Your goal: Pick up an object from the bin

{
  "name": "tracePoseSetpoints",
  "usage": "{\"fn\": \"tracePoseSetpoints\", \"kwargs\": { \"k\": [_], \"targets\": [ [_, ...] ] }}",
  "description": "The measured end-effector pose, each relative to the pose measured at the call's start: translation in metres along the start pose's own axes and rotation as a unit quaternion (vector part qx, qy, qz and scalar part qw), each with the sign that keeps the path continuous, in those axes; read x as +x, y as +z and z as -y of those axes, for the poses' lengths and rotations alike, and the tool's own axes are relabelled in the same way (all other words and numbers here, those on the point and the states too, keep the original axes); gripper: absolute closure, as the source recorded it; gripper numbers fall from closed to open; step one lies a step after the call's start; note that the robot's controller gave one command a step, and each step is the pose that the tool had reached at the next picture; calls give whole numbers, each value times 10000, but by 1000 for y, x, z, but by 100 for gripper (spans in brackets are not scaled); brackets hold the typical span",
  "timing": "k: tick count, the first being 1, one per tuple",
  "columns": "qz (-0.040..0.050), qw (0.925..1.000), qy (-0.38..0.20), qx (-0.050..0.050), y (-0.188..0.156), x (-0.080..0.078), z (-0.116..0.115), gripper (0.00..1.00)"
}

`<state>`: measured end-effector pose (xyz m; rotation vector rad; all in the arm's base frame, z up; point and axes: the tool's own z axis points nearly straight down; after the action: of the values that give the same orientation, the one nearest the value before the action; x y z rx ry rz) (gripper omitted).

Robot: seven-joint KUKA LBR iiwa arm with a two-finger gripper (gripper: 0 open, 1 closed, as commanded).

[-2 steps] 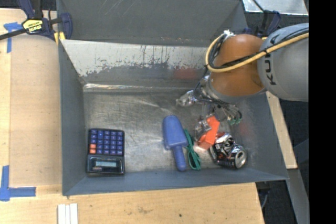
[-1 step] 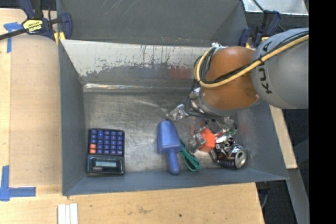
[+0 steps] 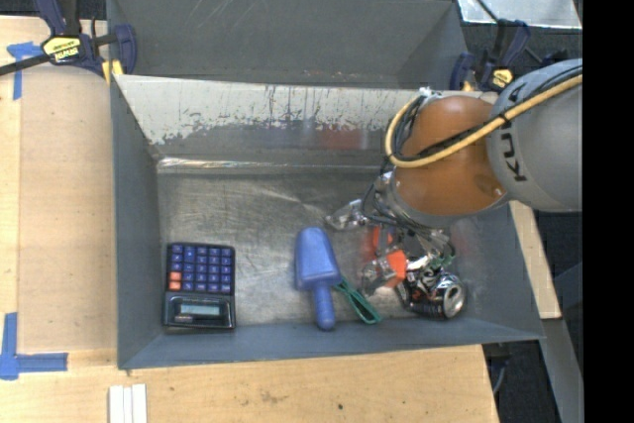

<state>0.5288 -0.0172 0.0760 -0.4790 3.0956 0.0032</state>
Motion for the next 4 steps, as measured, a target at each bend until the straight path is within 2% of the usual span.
{"fn": "tracePoseSetpoints", "kwargs": {
  "k": [1, 2, 3, 4],
  "targets": [
    [-6, 9953, -973, 10, -1, 6, 13, 0],
    [0, 9667, -2560, 17, 1, 19, 13, 0],
    [-30, 9115, -4112, -9, -3, 19, 39, 100],
    [-31, 9116, -4110, -11, -3, 19, 39, 100]
  ]
}}
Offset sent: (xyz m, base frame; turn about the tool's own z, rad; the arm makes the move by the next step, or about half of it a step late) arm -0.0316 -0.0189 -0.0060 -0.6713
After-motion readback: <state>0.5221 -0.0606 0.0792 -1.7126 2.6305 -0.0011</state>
